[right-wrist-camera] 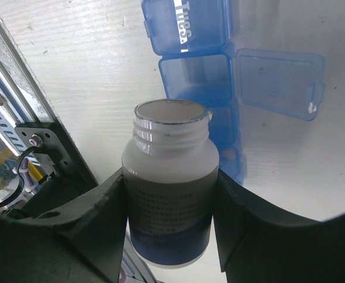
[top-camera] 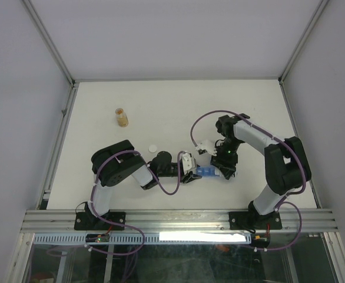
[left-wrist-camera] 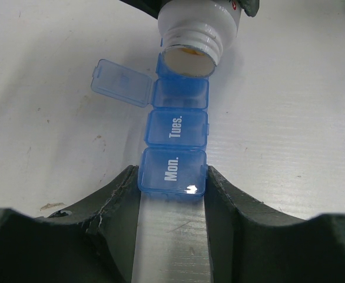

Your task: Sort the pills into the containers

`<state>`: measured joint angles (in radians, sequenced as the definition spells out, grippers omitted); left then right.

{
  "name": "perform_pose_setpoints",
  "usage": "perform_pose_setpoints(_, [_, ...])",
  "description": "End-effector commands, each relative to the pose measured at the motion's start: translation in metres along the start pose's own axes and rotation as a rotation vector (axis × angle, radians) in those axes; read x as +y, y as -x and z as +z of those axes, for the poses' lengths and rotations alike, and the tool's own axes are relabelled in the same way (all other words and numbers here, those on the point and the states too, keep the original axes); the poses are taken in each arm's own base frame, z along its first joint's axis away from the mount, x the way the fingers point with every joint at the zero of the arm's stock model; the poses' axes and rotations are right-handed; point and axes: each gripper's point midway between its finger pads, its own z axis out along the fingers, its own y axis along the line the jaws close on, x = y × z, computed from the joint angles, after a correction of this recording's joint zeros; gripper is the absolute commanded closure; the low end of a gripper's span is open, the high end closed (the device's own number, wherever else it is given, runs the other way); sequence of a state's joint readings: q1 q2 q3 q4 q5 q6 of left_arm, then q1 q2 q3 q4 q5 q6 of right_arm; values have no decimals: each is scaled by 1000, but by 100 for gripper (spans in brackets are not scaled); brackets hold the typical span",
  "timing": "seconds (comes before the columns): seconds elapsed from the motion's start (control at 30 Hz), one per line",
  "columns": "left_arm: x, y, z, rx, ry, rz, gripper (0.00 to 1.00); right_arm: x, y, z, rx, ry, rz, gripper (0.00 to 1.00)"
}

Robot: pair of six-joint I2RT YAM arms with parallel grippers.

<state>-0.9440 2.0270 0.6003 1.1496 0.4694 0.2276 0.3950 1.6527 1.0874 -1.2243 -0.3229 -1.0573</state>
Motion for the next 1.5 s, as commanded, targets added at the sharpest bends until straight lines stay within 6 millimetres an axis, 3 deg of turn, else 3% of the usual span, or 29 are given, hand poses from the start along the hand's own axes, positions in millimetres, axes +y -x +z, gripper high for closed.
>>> perform_pose_setpoints(0.0, [-3, 21, 1, -50, -8, 43, 59, -1, 4, -11, 24, -19, 16, 100])
perform_pose_setpoints(1.47, [-6, 22, 3, -53, -24, 40, 59, 0, 7, -14, 165, -13, 50, 100])
